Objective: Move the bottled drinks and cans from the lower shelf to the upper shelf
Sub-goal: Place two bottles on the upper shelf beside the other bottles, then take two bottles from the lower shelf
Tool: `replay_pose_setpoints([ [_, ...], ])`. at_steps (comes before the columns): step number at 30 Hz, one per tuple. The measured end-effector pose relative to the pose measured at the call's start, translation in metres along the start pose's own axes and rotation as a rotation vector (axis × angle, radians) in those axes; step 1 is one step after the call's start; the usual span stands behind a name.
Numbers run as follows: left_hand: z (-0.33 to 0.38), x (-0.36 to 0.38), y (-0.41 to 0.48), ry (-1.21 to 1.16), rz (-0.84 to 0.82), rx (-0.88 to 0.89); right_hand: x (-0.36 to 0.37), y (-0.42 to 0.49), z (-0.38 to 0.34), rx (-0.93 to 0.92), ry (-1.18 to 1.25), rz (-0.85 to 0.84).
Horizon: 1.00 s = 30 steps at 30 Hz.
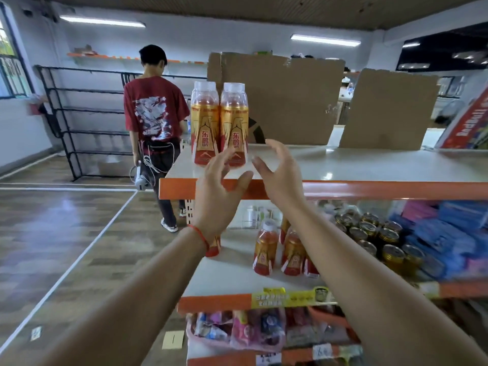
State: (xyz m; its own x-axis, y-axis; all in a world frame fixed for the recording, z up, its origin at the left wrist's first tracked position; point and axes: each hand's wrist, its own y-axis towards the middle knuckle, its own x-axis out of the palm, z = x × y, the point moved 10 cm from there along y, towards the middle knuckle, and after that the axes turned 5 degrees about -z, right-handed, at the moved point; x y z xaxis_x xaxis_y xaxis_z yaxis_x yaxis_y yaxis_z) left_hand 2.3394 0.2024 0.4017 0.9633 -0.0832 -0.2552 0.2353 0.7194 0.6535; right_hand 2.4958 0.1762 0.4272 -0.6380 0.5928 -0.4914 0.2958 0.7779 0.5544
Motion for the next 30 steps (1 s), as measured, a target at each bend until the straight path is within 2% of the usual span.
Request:
replay_pose_setpoints([
  [2,0.005,0.024,-0.024,-0.007,-0.026,0.054,-0.018,-0.024,0.006,-0.044,0.012,0.059],
  [5,-0.001,0.058,-0.054,0.025,-0.038,0.030,-0.047,-0.065,0.027,-0.116,0.003,0.157],
  [9,-0.003,0.097,-0.084,0.072,-0.026,-0.009,-0.075,-0.110,0.089,-0.049,0.027,0.157],
  [11,-0.013,0.120,-0.099,0.054,-0.059,-0.113,-0.078,-0.122,0.129,0.062,0.032,0.101],
  [14,-0.053,0.143,-0.121,-0.025,-0.064,-0.416,-0.072,-0.139,0.186,0.284,0.079,-0.038],
  [18,-0.104,0.156,-0.148,0.006,-0.080,-0.619,-0.054,-0.154,0.237,0.458,0.057,-0.211],
  [21,-0.135,0.155,-0.158,0.095,-0.095,-0.694,-0.036,-0.154,0.259,0.500,0.010,-0.268],
  [26,-0.178,0.156,-0.151,0.121,-0.108,-0.759,-0.003,-0.146,0.276,0.535,-0.010,-0.263],
  [30,-0.211,0.166,-0.134,0.115,-0.160,-0.775,0.023,-0.143,0.298,0.659,-0.020,-0.295],
])
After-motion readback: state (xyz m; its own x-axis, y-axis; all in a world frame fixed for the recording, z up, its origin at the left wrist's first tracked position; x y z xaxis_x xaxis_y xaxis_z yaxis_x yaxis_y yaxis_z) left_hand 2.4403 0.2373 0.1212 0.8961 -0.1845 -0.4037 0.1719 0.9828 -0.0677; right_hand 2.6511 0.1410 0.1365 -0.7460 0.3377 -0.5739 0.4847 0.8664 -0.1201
